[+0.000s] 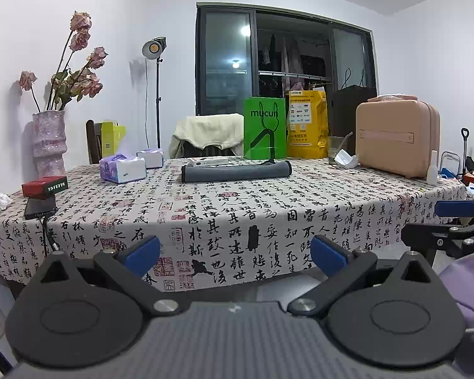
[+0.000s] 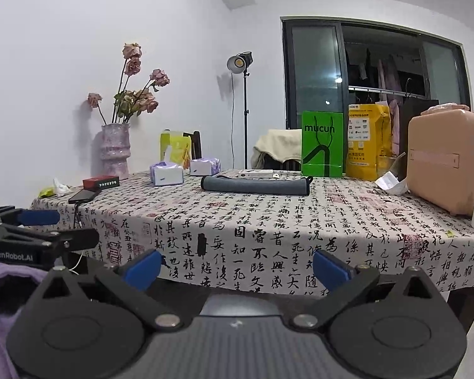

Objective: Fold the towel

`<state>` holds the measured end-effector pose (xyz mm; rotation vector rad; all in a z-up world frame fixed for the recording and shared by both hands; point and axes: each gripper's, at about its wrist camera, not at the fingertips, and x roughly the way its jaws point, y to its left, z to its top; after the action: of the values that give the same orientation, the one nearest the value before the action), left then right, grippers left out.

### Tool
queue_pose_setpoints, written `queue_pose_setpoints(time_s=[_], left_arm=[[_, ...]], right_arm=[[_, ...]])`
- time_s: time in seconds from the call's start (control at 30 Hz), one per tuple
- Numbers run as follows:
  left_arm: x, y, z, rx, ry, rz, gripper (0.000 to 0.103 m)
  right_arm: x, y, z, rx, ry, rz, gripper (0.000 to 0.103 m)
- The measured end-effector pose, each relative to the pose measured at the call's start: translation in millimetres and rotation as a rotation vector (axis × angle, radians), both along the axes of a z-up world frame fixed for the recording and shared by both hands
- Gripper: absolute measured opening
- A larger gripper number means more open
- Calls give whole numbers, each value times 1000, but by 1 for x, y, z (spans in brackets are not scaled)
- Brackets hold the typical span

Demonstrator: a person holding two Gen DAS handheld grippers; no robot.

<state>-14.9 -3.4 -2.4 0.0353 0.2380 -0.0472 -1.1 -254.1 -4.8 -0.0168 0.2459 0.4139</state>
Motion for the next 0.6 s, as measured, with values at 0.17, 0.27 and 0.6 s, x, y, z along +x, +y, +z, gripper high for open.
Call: queue_pose_setpoints(time_s=[0.17,0.27,0.6], left_arm=[[0,0,0,0,1,0,103],[0,-1,0,0,1,0,103],[0,-1,0,0,1,1,103]], right_arm=[[0,0,-1,1,1,-1,103],[0,0,-1,1,1,-1,103],[1,0,-2,1,1,-1,103]])
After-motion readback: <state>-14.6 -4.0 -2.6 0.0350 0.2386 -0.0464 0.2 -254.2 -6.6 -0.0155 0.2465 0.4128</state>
